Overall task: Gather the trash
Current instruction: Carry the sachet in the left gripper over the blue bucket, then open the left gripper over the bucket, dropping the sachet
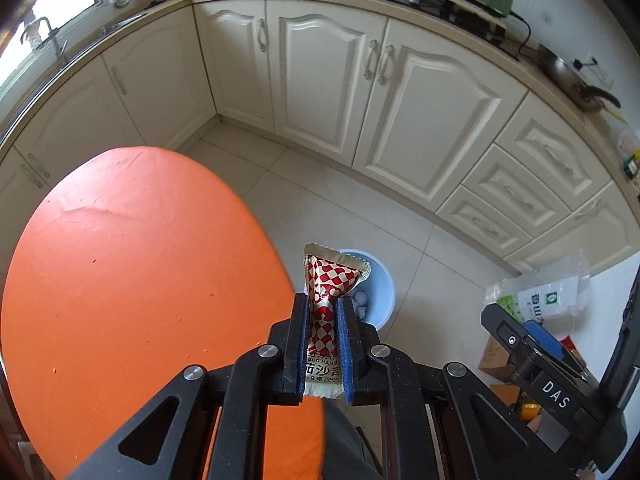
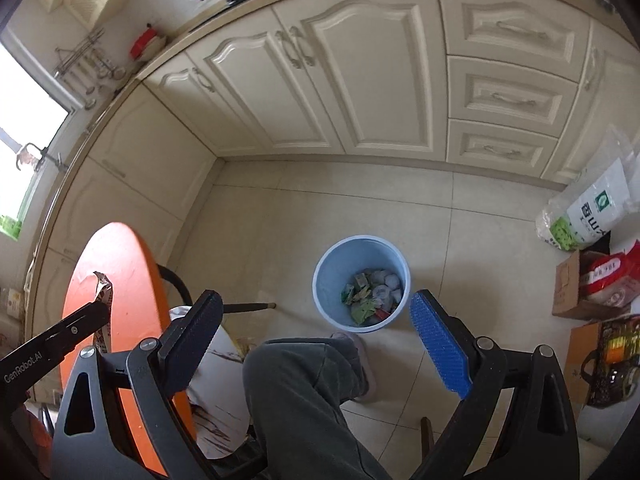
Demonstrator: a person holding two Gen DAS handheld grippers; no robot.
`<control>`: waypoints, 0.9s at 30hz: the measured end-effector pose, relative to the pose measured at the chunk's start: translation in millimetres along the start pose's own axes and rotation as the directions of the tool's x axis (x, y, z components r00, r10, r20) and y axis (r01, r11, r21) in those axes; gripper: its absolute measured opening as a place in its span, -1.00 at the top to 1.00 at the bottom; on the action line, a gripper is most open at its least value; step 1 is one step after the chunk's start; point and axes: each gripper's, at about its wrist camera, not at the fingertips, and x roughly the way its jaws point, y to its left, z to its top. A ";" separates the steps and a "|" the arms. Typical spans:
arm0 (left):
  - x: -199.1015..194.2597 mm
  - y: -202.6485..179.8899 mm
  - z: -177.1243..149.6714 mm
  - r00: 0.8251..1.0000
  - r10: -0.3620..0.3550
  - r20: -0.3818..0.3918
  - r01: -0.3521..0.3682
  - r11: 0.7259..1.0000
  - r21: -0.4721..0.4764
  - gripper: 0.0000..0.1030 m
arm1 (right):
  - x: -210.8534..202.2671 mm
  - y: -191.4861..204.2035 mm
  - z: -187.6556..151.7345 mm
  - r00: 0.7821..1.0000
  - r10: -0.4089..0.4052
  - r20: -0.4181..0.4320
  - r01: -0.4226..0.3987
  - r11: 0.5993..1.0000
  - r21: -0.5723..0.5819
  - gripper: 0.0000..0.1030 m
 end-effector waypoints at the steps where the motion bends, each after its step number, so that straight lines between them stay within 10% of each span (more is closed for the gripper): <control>1: 10.2 -7.6 8.4 1.000 -0.006 -0.013 0.006 1.000 0.013 0.81 | 1.6 -10.0 2.3 1.000 -0.011 -0.003 0.011 1.000 0.021 -0.87; 12: 125.2 -74.1 97.7 0.995 0.018 -0.094 -0.009 0.995 0.095 0.79 | 34.2 -86.6 14.2 0.996 -0.061 -0.071 0.073 0.981 0.177 -0.87; 19: 164.4 -104.2 108.0 0.996 0.056 -0.074 -0.044 0.986 0.160 -0.10 | 54.7 -102.5 15.7 0.991 -0.064 -0.119 0.087 0.977 0.195 -0.87; 27: 181.0 -107.7 102.9 0.992 0.084 -0.098 -0.069 0.987 0.148 -0.10 | 69.9 -101.5 14.5 0.986 -0.050 -0.160 0.080 0.979 0.187 -0.87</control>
